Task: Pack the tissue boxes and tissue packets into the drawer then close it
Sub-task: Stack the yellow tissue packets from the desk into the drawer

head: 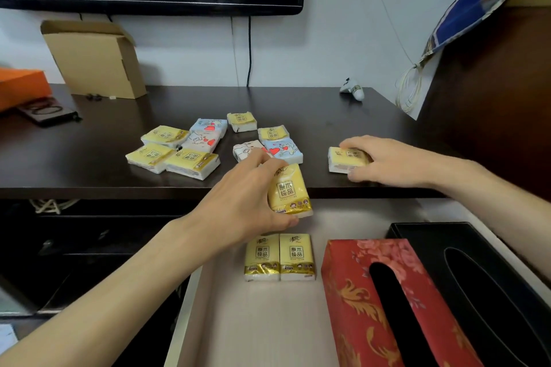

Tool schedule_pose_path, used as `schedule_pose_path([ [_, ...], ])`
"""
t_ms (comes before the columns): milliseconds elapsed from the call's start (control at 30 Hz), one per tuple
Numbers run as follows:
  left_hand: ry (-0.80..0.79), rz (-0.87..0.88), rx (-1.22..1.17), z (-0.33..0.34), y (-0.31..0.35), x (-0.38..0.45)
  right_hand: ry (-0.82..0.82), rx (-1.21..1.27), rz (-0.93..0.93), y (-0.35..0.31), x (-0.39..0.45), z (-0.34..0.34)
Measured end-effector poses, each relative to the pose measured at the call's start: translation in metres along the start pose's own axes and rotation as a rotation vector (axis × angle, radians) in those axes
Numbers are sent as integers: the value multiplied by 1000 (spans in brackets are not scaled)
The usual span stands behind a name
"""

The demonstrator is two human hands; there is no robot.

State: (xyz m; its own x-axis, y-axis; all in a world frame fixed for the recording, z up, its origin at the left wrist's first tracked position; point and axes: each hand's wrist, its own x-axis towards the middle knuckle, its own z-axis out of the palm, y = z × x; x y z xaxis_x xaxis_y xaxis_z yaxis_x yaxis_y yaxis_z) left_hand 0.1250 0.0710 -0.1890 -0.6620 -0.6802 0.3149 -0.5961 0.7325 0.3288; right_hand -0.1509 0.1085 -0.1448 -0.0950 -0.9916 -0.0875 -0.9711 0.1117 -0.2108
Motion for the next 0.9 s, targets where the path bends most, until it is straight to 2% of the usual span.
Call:
schedule_pose_path([
  [67,-9,3,0,2,1,3,146,-136,-32,3,-2,9],
  [133,-18,-1,-3,4,3,5,221,-161,-25,5,-5,19],
  [333,-17,-3,-30,4,2,3,62,123,-113,14,-4,22],
  [533,-121,-28,-19,0,1,-8,142,318,-179,2,-26,24],
  [633,-244,-31,-3,-6,-1,-26,102,375,-254,-18,-60,36],
  [767,-401,13,131,-6,-1,-58,62,193,-283,-49,-98,66],
  [900,-432,56,229,4,-4,-85,44,10,-327,-64,-106,90],
])
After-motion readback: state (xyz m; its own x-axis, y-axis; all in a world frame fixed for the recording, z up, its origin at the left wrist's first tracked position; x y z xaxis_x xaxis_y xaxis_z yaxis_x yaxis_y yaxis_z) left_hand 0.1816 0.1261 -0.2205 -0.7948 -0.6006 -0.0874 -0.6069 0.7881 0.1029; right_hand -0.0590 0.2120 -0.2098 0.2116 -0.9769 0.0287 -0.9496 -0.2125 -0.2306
